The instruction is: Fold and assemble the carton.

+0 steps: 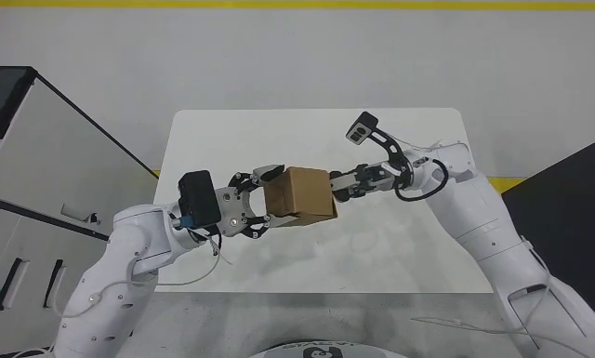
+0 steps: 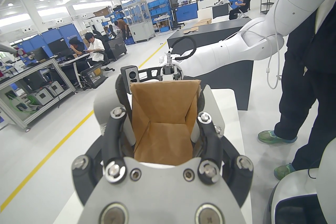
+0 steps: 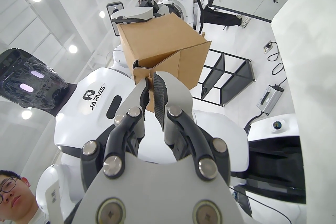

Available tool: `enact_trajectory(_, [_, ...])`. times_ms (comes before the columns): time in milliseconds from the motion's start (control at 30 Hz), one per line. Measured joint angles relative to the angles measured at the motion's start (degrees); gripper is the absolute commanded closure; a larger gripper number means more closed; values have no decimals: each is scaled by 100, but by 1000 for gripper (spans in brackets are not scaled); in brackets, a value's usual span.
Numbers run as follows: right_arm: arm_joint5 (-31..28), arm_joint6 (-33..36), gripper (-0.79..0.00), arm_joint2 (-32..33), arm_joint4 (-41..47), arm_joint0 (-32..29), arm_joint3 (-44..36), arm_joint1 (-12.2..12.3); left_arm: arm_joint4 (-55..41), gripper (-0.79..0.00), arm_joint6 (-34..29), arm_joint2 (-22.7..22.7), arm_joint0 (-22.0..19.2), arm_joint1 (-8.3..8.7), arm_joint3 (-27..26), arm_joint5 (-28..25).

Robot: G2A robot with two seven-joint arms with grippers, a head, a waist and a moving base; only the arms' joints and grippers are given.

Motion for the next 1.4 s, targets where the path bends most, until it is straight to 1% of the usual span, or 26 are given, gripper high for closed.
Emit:
enact_trajectory(633, [-78,0,-58,-101,352,27,-34,46,-17,0,22,13,-5,4,17,17])
enact_trajectory(1333, [-236,0,-52,-237,637,81,-93,128,-94,0,-49,66,-35,6,26,30])
enact_trajectory(1367, [-244,0,-55,-247,644,86,-91,132,-98,-3,-53,66,-37,7,26,25])
enact_trajectory(1400, [-249,0,-55,-254,654,89,-90,134,-102,-25,-57,67,-37,7,28,23])
